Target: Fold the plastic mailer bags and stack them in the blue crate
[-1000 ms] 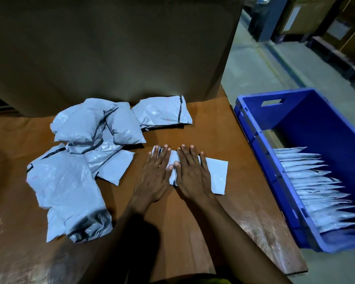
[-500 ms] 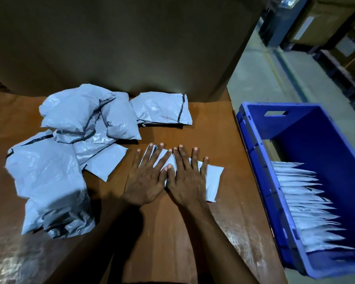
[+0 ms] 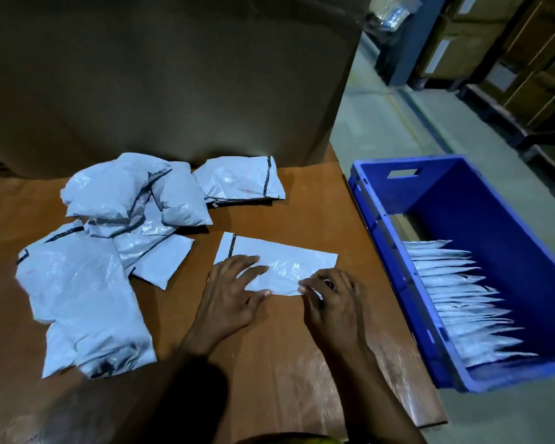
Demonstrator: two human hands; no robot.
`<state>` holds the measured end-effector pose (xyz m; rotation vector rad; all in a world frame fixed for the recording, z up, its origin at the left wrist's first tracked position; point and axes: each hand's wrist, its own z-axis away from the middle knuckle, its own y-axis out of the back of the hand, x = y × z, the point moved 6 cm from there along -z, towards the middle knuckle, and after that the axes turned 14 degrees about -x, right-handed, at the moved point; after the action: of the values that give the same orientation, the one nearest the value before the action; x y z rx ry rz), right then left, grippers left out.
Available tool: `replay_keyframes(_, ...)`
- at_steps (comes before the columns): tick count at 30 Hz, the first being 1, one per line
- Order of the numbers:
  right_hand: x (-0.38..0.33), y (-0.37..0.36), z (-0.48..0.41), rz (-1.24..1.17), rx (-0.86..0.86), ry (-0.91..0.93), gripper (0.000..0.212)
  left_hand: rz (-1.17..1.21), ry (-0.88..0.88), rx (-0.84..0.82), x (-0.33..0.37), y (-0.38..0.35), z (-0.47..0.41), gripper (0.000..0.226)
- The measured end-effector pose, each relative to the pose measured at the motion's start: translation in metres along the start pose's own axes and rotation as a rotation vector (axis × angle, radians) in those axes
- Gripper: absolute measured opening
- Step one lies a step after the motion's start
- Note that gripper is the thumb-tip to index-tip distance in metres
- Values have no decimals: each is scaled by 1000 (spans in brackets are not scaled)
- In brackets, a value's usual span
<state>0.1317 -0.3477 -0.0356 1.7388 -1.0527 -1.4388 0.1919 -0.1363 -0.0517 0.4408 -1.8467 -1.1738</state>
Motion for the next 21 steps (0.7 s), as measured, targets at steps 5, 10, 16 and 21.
replay_keyframes(5, -2, 20, -10, -214, 55, 6, 8, -47, -53, -26, -2, 11, -6, 42)
replay_keyframes(10, 0, 56, -18, -403, -102, 38, 44, -165, -138, 208, 16, 57, -19, 27)
replay_keyframes(16, 10, 86, -40, -430, 70, -7, 28, -186, 0, 70, 19, 96, -56, 26)
replay_keyframes(21, 37, 48, -57, -160, -118, -135, 46, -245, 223, -162, -22, 41, -71, 36)
